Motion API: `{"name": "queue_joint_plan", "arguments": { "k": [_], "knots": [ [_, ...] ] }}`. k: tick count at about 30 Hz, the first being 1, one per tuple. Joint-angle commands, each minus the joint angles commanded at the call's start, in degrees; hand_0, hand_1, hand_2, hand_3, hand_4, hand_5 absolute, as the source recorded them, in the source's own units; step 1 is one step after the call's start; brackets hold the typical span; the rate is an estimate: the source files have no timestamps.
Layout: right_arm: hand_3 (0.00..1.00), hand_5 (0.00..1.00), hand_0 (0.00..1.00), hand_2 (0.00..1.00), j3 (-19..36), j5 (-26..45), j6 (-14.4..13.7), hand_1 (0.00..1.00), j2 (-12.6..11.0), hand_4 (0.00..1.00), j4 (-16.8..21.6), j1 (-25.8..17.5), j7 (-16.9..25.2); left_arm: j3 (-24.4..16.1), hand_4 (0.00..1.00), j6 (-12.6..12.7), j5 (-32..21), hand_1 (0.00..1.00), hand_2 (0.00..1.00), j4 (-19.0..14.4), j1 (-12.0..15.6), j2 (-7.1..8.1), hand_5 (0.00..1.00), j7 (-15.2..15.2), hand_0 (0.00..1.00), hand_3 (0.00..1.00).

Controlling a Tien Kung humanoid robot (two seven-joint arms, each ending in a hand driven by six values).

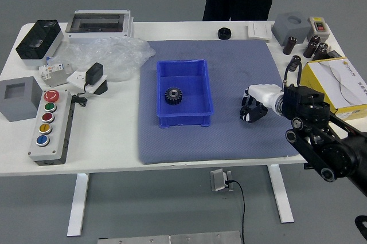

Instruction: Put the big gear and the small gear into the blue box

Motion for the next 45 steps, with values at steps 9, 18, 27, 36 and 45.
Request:
{"name": "queue_joint_plan", "arguments": {
  "k": [9, 18, 27, 36, 45],
  "knots": [
    [0.652, 0.306, 0.748, 0.675, 0.1, -0.2, 0.2, 0.623, 0.2, 0.694, 0.5, -0.5, -0.2, 0.0, 0.474, 0.0, -0.2, 0.807, 0.784, 0.0, 0.1, 0.02, 0.158, 0.0, 0.809, 0.726],
    [0.643, 0.285, 0.72, 0.652, 0.3, -0.7, 0.1, 0.604, 0.7, 0.661, 0.8, -1.1, -0.3, 0.1, 0.473, 0.0, -0.2, 0.807, 0.783, 0.0, 0.1, -0.1, 0.158, 0.0, 0.809, 0.725],
    [0.624, 0.267, 0.683, 0.594, 0.4, -1.4, -0.9, 0.564, 0.8, 0.639, 0.6, -1.3, -0.1, 0.2, 0.473, 0.0, -0.3, 0.806, 0.784, 0.0, 0.1, -0.07, 0.159, 0.0, 0.809, 0.725],
    [0.584, 0.246, 0.643, 0.522, 0.3, -1.9, -1.5, 0.5, 0.9, 0.605, 0.5, -1.5, -0.1, 0.4, 0.473, 0.0, -0.3, 0.806, 0.783, 0.0, 0.1, -0.1, 0.16, -0.1, 0.809, 0.724],
    [0.56, 0.242, 0.639, 0.505, 0.2, -2.1, -2.0, 0.491, 0.9, 0.599, 0.5, -1.7, -0.2, 0.4, 0.472, -0.1, -0.2, 0.806, 0.783, 0.0, 0.1, -0.11, 0.159, 0.0, 0.809, 0.724]
  ]
}}
